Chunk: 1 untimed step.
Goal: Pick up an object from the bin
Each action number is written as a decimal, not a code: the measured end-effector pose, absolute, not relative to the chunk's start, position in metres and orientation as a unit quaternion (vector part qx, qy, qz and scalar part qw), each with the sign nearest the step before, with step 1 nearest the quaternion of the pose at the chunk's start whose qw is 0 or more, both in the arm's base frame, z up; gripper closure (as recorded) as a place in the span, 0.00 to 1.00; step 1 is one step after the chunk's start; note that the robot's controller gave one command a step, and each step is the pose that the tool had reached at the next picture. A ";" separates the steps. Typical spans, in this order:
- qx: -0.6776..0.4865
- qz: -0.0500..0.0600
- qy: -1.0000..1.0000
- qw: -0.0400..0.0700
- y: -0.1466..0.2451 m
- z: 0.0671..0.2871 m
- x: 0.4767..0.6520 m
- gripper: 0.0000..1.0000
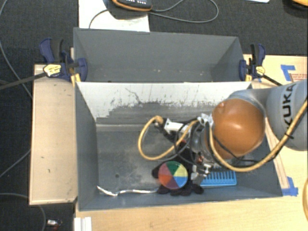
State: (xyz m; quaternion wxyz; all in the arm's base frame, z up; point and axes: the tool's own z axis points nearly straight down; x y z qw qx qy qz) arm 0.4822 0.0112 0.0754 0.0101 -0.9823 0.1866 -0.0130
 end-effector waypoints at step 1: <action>-0.995 -0.015 0.101 0.010 0.008 0.072 0.478 1.00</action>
Offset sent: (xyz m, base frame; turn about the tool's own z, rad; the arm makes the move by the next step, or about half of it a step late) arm 0.0000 0.0000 0.0000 0.0000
